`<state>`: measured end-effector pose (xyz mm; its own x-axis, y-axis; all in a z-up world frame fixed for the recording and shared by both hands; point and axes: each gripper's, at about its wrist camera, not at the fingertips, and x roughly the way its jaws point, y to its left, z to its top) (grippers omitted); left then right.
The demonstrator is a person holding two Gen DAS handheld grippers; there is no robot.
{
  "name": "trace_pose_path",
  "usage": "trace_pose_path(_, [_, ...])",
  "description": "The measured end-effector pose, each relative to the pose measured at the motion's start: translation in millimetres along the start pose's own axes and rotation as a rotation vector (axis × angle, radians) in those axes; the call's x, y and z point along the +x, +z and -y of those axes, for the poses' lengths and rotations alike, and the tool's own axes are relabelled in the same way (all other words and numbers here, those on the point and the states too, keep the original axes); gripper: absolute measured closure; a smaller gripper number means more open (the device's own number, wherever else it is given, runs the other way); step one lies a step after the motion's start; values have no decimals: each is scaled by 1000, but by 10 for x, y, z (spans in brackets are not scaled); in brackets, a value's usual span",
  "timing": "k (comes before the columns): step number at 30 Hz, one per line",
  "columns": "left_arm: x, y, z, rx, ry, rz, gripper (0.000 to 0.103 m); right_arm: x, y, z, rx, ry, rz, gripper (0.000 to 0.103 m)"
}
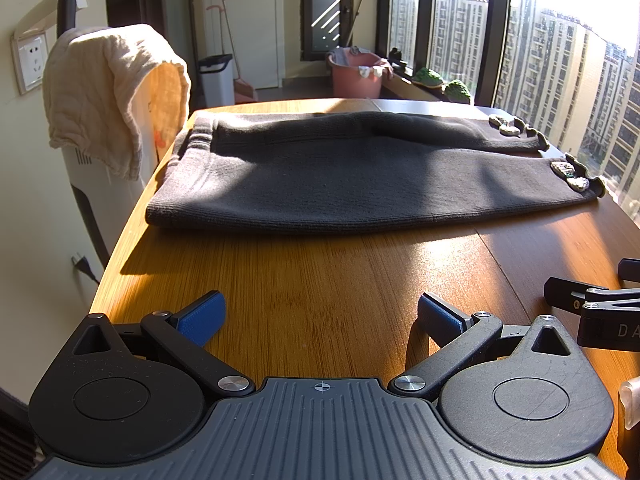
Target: Fold clothes
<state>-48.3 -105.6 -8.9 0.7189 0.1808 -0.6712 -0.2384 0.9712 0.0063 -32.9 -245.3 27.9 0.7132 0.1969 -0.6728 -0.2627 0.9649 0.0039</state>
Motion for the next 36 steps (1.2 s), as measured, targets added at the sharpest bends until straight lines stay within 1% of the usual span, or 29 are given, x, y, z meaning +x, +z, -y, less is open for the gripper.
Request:
trace_pose_path(13, [2,1,-2,2,-2,0,0,0,1,1,-1,1,-1,0])
trace_pose_path(16, [5,8,-7,10,-10,-3,0,4,5,22,-13,16,-4,0])
trace_pose_path(17, [11,16,-7,15,-15,-6,0,8,11,32,-20,24,-6,0])
trace_pose_path(21, [81,170,-85,6,-105,-34,0,40,51,67,-43,51,-13,0])
trace_pose_path(24, [122,379,-233,-67,-196,-23,0,101,120,96,-72,83,-25,0])
trace_pose_path(26, [158,556,-333,-103,-246,7,0,151,176,118,-98,110,-35,0])
trace_pose_path(28, [238,797,-410,-116,-267,56,0,211,242,146,-120,134,-44,0])
trace_pose_path(30, [371,1052,-489,-126,-263,98,0,263,310,167,-150,160,-62,0])
trace_pose_path(31, [491,1210,-548,-126,-248,108,0,286,348,176,-168,181,-77,0])
trace_pose_path(33, [756,1463,-699,-134,-192,101,0,310,399,229,-156,210,-81,0])
trace_pose_path(34, [889,1557,-790,-148,-170,88,0,315,425,295,-127,234,-69,0])
trace_pose_path(36, [1090,1636,-982,-195,-173,64,0,314,500,424,-82,260,-25,0])
